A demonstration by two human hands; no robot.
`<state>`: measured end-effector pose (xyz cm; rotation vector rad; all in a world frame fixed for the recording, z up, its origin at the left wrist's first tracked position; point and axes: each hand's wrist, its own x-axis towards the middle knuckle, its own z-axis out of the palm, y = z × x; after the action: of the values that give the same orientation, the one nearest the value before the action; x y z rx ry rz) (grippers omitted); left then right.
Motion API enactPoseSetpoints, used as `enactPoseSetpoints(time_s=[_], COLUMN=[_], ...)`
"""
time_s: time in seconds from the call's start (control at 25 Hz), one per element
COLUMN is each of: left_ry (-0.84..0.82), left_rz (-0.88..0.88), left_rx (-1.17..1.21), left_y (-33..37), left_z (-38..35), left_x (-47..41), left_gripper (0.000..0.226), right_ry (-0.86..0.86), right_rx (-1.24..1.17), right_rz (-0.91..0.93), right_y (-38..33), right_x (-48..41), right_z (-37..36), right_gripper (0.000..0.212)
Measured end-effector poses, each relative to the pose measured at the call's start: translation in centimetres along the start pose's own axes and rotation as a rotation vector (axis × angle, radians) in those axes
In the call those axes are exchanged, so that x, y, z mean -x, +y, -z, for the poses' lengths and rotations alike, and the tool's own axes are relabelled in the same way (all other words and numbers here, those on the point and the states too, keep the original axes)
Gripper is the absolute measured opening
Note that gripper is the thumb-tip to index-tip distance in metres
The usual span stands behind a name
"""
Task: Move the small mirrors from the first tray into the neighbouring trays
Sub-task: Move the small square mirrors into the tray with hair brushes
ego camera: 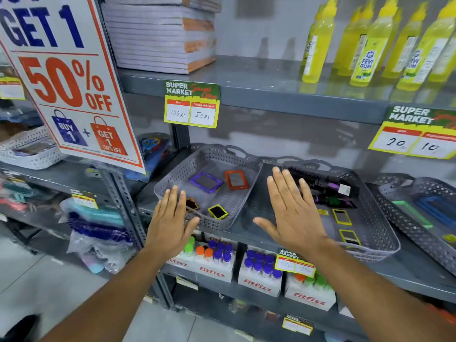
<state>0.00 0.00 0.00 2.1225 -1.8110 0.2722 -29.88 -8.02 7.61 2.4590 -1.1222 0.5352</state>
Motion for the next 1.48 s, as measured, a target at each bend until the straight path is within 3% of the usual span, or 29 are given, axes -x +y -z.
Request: enactPoseSetpoints(time_s=[0.36, 0.72, 1.2, 1.48], left_ry=[-0.062, -0.073, 0.049, 0.024], left_rz=[0.069, 0.114, 0.219, 0.168], left_rx=[-0.053, -0.002, 0.143, 0.017], left_y=[-0.2, 0.5, 2.1, 1.8], left_z=[-2.1, -1.8, -2.5, -2.6], left_x=[0.2, 0.9, 1.1, 1.0], left_gripper=[0.096, 0.109, 0.118, 0.120], right_ry=[-0.155, -0.200, -0.348, -0.484], right_rx=[-0.057, -0.324, -0.509, -0.563], right_rz=[0.003, 0.096, 0.345, 0.375], right_y=[1.2, 2.8, 3.0, 0.3], right_x=[-0.1, -2.6, -5.7, -11.1], right_z=[-3.7, -6.2, -8.5, -8.5], right_gripper=[0.088, 0.089, 0.063, 0.052])
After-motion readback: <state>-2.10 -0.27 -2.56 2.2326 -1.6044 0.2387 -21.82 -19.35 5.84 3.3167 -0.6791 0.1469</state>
